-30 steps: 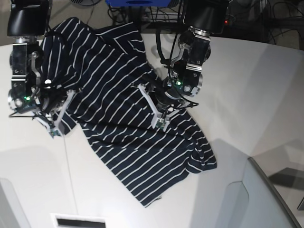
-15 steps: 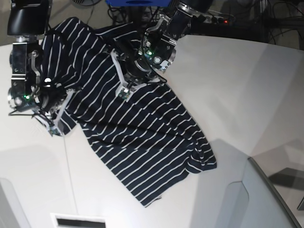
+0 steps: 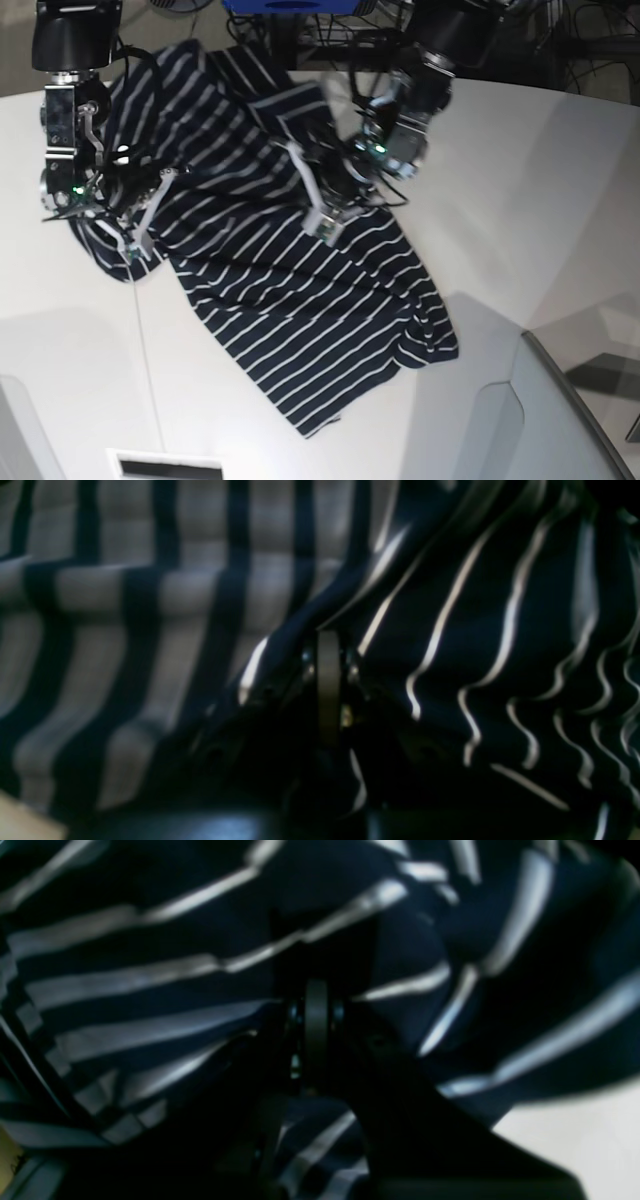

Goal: Layout the t-shirt on the table in an organized manner, then fold the t-shirt properly
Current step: 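Grasp the shirt with both grippers and pull it toward the robot, then release with the left gripper and reach to grasp the shirt collar, then grasp the shirt collar with the left gripper while the right holds the hem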

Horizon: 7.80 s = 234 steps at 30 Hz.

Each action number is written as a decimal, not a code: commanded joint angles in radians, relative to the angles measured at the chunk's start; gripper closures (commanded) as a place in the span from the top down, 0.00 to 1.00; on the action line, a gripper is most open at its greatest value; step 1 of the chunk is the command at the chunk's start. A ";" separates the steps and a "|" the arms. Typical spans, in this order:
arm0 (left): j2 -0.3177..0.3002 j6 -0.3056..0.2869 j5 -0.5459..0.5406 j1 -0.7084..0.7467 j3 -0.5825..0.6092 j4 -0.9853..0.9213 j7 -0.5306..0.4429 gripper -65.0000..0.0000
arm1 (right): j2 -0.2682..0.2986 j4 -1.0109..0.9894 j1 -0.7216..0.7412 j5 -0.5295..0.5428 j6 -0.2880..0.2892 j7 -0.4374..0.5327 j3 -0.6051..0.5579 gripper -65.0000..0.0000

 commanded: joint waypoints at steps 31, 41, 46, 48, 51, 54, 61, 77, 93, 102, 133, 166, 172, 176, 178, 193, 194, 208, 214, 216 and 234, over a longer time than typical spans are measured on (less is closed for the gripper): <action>-0.069 0.078 0.083 -0.473 -0.117 -0.367 0.063 0.00 | -0.073 -0.144 0.227 0.004 -0.086 0.047 -0.176 0.00; -0.060 0.072 0.015 -0.395 -0.240 0.055 0.321 0.00 | -0.038 0.247 0.155 0.004 -0.086 -0.098 -0.084 0.00; -0.112 0.072 -0.153 -0.241 -0.387 0.404 0.496 0.00 | -0.018 0.356 0.052 0.008 -0.081 -0.050 0.149 0.00; -0.155 0.072 -0.209 -0.114 -0.420 0.500 0.496 0.00 | -0.018 0.365 -0.017 0.008 -0.081 0.050 0.222 0.00; -0.244 0.044 -0.226 0.067 -0.413 0.530 0.391 0.00 | -0.018 0.351 -0.102 0.008 -0.081 0.169 0.229 0.00; -0.311 -0.025 -0.226 0.246 -0.424 0.477 0.195 0.00 | -0.061 0.307 -0.140 0.044 -0.071 0.228 0.234 0.02; -0.342 -0.039 -0.226 0.497 -0.413 0.437 -0.018 0.00 | -0.069 0.156 -0.135 0.275 0.047 0.234 0.237 0.37; -0.184 -0.036 -0.226 0.455 -0.053 0.474 -0.043 0.00 | 0.022 -0.172 0.081 0.311 0.051 0.243 0.237 0.58; -0.115 -0.036 -0.226 0.452 -0.034 0.464 -0.038 0.00 | 0.019 -0.344 0.172 0.311 0.052 0.294 0.228 0.58; -0.115 -0.036 -0.233 0.452 -0.034 0.464 -0.038 0.00 | -0.007 -0.344 0.182 0.309 0.052 0.297 0.228 0.58; -0.037 -0.037 -0.235 0.447 0.041 0.405 -0.041 0.34 | -0.001 -0.522 0.218 0.306 0.052 0.346 0.226 0.01; -0.096 -0.168 0.747 0.116 0.658 0.553 0.502 0.35 | 0.028 -0.520 0.219 0.305 0.047 0.303 0.226 0.00; -0.093 -0.182 0.833 0.124 0.687 0.543 0.506 0.36 | 0.028 -0.520 0.219 0.305 0.046 0.303 0.226 0.00; -0.090 -0.183 0.833 0.138 0.690 0.543 0.506 0.36 | 0.028 -0.520 0.219 0.305 0.046 0.303 0.226 0.00; -0.089 -0.183 0.833 0.148 0.688 0.543 0.506 0.36 | 0.028 -0.520 0.219 0.305 0.046 0.303 0.226 0.00; -0.061 -0.183 0.832 0.170 0.690 0.457 0.489 0.36 | 0.026 -0.520 0.219 0.305 0.046 0.303 0.226 0.00; -0.064 -0.183 0.832 0.170 0.690 0.457 0.474 0.36 | 0.026 -0.520 0.219 0.305 0.046 0.303 0.226 0.00; -0.069 -0.183 0.836 0.151 0.690 0.381 0.437 0.62 | 0.026 -0.522 0.219 0.306 0.046 0.303 0.226 0.00; -0.069 -0.183 0.841 0.148 0.688 0.370 0.436 0.52 | 0.026 -0.522 0.219 0.306 0.046 0.303 0.228 0.00; -0.069 -0.183 0.842 0.148 0.687 0.368 0.436 0.51 | 0.026 -0.522 0.219 0.306 0.046 0.303 0.228 0.00; -0.110 -0.177 0.844 0.041 0.679 0.292 0.440 0.51 | 0.026 -0.522 0.218 0.306 0.046 0.303 0.229 0.00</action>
